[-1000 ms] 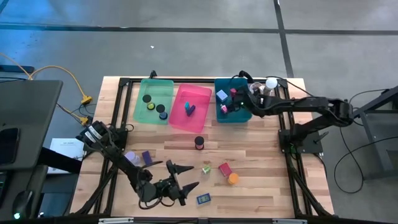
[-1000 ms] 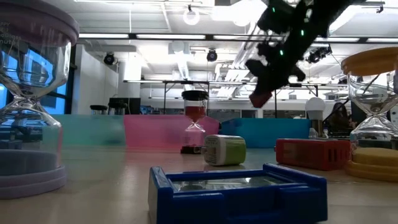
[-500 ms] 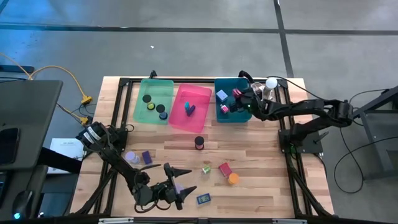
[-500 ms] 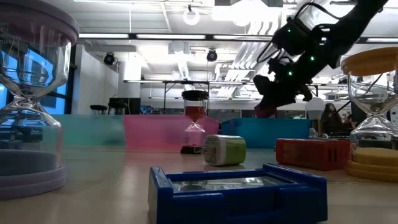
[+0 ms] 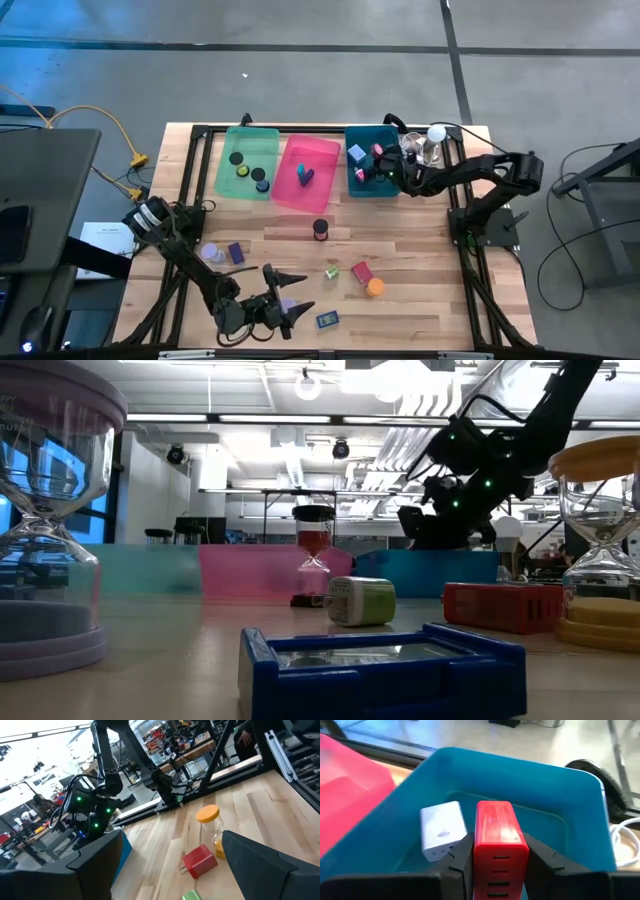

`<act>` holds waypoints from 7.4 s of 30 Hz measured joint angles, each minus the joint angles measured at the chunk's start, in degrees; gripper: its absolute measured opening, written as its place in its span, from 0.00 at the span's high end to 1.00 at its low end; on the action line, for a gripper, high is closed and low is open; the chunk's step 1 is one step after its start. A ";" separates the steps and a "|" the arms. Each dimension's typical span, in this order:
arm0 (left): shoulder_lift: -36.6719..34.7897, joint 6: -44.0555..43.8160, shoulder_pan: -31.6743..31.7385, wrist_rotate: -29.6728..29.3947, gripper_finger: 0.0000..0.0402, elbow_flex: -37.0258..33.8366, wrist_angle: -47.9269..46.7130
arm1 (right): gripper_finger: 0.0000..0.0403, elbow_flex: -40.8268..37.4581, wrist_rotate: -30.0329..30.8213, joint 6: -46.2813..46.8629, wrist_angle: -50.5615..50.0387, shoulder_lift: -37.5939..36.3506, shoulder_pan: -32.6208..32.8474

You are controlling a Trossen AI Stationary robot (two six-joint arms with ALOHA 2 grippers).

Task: Pick & Place Office items
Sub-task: Put the top red charger adapter into the blue bin, then put the yellow hourglass into the green bin

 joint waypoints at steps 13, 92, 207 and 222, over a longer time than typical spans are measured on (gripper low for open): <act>0.00 -1.79 0.03 -0.12 0.17 0.00 -5.20 | 0.26 0.00 1.34 1.05 1.40 0.09 -1.11; -40.00 -37.87 18.55 51.16 0.19 -0.28 -75.91 | 0.28 8.14 16.21 -17.63 3.62 -11.18 76.54; -34.49 -42.08 17.66 51.37 0.19 -0.33 -75.32 | 0.42 8.07 -1.95 13.39 -10.09 5.30 68.04; -34.49 -44.53 17.66 51.37 0.19 -0.33 -73.72 | 0.63 8.07 -3.17 13.10 -8.85 5.30 68.04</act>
